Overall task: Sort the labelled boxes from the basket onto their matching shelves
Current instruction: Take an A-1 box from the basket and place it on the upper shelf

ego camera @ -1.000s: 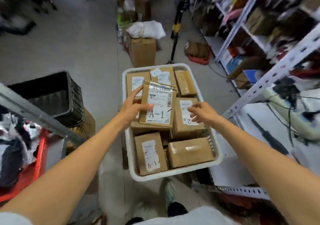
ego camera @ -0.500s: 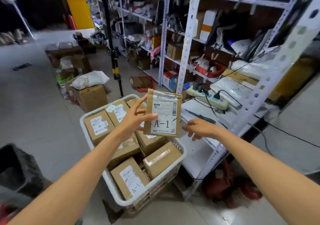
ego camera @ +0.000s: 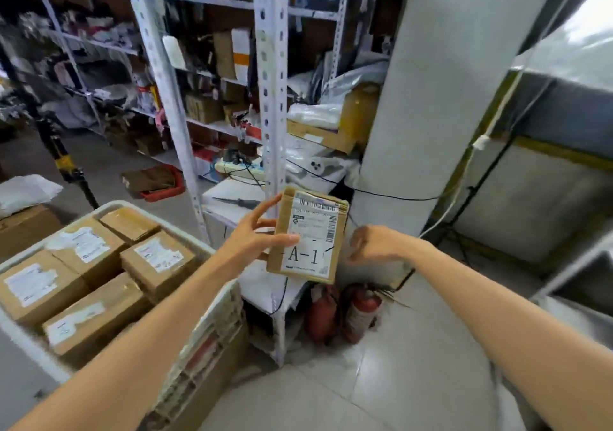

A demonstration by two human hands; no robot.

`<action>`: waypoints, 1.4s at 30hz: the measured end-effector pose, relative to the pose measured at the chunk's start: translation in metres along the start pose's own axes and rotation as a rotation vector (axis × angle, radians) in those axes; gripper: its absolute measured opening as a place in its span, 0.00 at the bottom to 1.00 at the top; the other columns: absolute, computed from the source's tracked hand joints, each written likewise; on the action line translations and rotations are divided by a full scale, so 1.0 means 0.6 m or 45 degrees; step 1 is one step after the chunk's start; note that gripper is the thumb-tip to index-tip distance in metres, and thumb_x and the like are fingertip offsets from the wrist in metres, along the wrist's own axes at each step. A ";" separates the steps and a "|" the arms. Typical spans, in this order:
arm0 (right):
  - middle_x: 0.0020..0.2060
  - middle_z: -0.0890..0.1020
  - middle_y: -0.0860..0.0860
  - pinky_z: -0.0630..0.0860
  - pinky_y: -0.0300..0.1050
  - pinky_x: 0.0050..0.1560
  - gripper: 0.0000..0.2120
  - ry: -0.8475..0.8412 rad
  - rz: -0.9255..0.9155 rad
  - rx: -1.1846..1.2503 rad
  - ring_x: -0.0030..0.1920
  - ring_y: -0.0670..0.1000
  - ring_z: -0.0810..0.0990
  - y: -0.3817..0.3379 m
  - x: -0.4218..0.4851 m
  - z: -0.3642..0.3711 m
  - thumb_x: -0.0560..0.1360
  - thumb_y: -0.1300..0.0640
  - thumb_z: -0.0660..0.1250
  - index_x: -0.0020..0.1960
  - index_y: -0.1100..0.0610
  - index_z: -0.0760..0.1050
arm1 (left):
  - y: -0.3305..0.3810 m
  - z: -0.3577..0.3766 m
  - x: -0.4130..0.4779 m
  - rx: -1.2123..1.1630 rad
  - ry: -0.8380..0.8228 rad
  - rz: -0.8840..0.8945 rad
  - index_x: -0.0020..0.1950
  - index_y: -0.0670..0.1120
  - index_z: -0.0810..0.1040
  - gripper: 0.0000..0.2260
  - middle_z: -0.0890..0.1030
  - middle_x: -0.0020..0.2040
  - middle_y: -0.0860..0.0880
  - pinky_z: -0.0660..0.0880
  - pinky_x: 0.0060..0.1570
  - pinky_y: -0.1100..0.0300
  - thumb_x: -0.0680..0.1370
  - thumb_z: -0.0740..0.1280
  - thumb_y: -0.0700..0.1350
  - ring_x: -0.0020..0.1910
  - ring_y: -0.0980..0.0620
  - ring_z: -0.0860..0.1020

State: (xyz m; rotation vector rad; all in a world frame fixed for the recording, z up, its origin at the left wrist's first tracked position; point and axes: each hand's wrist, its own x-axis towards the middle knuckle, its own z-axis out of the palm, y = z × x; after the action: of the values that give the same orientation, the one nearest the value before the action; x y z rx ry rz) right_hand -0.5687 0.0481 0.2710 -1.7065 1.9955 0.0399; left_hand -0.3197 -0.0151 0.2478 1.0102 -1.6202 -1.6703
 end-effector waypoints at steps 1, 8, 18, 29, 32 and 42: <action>0.54 0.81 0.57 0.75 0.51 0.56 0.20 0.049 0.044 -0.003 0.54 0.57 0.79 0.028 -0.024 -0.009 0.73 0.47 0.69 0.57 0.61 0.77 | 0.006 0.035 0.015 -0.001 -0.042 0.019 0.59 0.72 0.72 0.34 0.81 0.56 0.49 0.80 0.41 0.52 0.59 0.80 0.50 0.51 0.50 0.83; 0.52 0.82 0.52 0.79 0.48 0.50 0.24 0.383 0.448 0.112 0.48 0.52 0.81 0.245 -0.192 -0.078 0.67 0.48 0.75 0.58 0.56 0.75 | 0.100 0.301 0.132 0.044 -0.456 0.122 0.72 0.58 0.62 0.51 0.80 0.59 0.46 0.78 0.52 0.40 0.53 0.83 0.50 0.56 0.45 0.81; 0.63 0.75 0.54 0.72 0.45 0.58 0.23 0.720 1.345 0.328 0.60 0.54 0.75 0.371 -0.571 -0.031 0.74 0.49 0.71 0.66 0.56 0.71 | 0.209 0.696 0.120 0.071 -1.259 0.271 0.65 0.48 0.69 0.38 0.80 0.58 0.49 0.79 0.49 0.49 0.59 0.81 0.37 0.56 0.49 0.79; 0.66 0.73 0.53 0.72 0.45 0.59 0.27 0.846 2.082 0.618 0.62 0.54 0.74 0.199 -0.857 0.141 0.74 0.49 0.71 0.69 0.55 0.68 | 0.219 0.930 -0.166 -0.079 -2.068 0.280 0.66 0.47 0.70 0.41 0.77 0.56 0.47 0.77 0.43 0.58 0.55 0.79 0.42 0.53 0.50 0.79; 0.66 0.72 0.53 0.71 0.44 0.58 0.28 0.826 2.231 0.629 0.63 0.54 0.73 0.157 -0.905 0.179 0.74 0.49 0.71 0.70 0.55 0.68 | 0.223 0.965 -0.246 -0.101 -2.190 0.292 0.62 0.49 0.74 0.42 0.78 0.53 0.49 0.77 0.45 0.59 0.48 0.80 0.44 0.51 0.50 0.81; 0.64 0.73 0.53 0.74 0.49 0.59 0.25 0.895 2.418 0.615 0.60 0.53 0.74 0.131 -1.067 0.256 0.74 0.50 0.70 0.67 0.54 0.69 | 0.252 1.098 -0.495 -0.051 -2.358 0.429 0.65 0.48 0.73 0.41 0.78 0.55 0.49 0.79 0.51 0.53 0.54 0.81 0.40 0.53 0.50 0.81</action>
State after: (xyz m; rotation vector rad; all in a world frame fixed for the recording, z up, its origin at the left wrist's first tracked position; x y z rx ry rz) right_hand -0.5358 0.7035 0.3654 0.9481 2.9095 -0.3766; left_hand -0.7287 0.5774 0.4108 -1.3483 -2.3370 -2.3364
